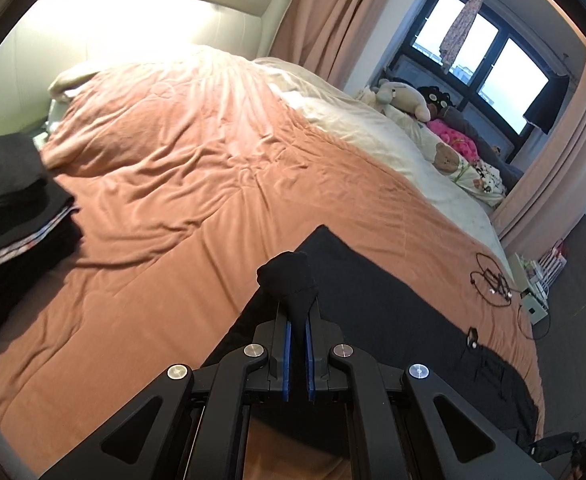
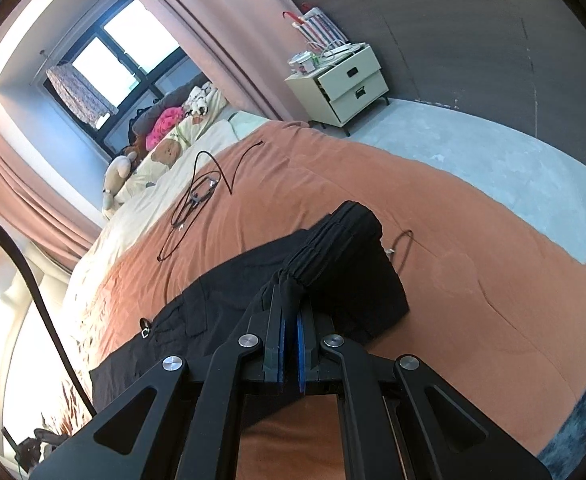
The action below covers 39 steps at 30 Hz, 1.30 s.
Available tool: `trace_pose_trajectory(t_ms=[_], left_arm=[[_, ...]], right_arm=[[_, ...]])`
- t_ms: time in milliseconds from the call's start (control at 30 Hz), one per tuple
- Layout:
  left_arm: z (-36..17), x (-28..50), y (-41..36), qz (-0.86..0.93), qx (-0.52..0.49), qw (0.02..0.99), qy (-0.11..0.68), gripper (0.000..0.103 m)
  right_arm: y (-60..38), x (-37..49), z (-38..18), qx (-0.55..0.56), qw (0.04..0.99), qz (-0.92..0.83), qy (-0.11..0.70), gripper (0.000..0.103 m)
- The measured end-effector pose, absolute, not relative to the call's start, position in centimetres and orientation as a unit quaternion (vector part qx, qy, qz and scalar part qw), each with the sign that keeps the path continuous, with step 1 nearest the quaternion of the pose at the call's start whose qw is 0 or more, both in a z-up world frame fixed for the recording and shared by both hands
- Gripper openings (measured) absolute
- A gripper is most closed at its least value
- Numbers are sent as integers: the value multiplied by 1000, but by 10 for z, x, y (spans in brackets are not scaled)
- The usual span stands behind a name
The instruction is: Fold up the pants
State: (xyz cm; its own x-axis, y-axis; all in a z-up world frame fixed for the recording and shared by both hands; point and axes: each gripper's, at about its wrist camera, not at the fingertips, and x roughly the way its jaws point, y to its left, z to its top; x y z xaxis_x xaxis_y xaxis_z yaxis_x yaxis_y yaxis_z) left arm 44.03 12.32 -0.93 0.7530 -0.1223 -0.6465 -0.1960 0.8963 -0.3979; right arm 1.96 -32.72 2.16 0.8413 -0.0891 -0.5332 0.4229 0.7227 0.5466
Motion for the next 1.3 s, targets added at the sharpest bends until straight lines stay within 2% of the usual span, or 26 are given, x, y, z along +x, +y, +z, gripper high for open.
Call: trace_pose_trajectory(t_ms=[233,600,967,1100,1133,1167,1233,1300], left_arm=[[-18,507,118,18,-225,899,376,6],[-75,608,100,24,-215,871,442,6],[-120,679,74,35,-191,856,479,6],[-138,696,70,47,-188,848,494,7],[-141,698,70,51,-188,846,497,8],[-145,700,70,53,-190,843,500,9],[-151,702,71,53,-195,837,508,18],[-153,700,71,55,-196,838,506,47]], right_arm=[[-332,75,20,348,884,-155,271,1],[-349,162,-7,371,847,-191,329,1],[-364,219,-27,373,835,-212,345,1],[-370,229,-38,377,833,-207,348,5],[-371,231,-41,375,834,-201,351,7],[-370,233,-42,373,836,-195,353,14],[-372,232,-43,373,839,-182,352,30],[-370,224,-40,373,846,-165,343,68]])
